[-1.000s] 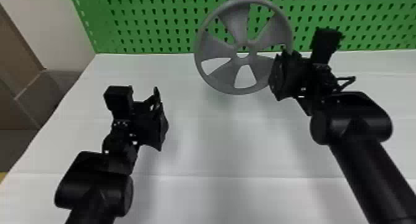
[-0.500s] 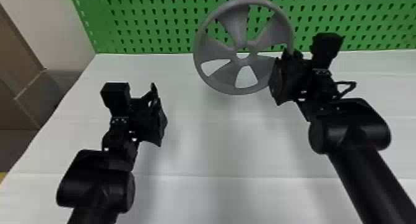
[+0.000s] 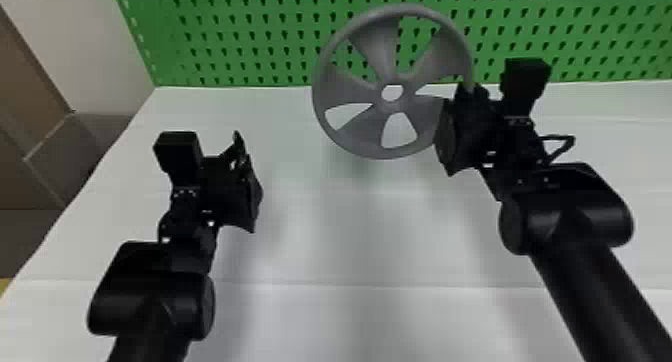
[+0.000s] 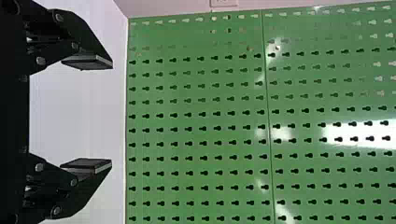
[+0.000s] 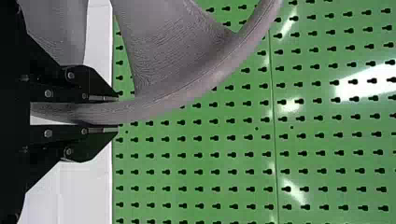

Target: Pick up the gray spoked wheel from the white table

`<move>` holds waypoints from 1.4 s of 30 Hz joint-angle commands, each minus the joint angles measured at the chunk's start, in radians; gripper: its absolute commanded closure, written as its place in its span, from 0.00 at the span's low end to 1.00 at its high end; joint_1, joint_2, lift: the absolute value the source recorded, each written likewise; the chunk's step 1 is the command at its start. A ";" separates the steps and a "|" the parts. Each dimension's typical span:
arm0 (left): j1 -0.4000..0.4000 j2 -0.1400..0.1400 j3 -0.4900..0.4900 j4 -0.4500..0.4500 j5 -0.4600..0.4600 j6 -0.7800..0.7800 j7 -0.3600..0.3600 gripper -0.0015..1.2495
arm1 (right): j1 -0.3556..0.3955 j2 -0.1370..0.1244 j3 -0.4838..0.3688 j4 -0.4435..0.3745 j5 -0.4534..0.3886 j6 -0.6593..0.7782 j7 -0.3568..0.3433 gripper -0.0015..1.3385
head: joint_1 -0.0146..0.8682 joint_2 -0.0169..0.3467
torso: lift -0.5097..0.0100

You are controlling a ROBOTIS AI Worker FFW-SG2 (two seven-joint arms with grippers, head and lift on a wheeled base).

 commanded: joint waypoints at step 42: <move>-0.008 0.000 0.043 -0.001 -0.015 -0.001 0.017 0.40 | 0.004 -0.010 -0.001 -0.019 0.019 0.006 0.000 0.79 | 0.90 0.33 | 0.84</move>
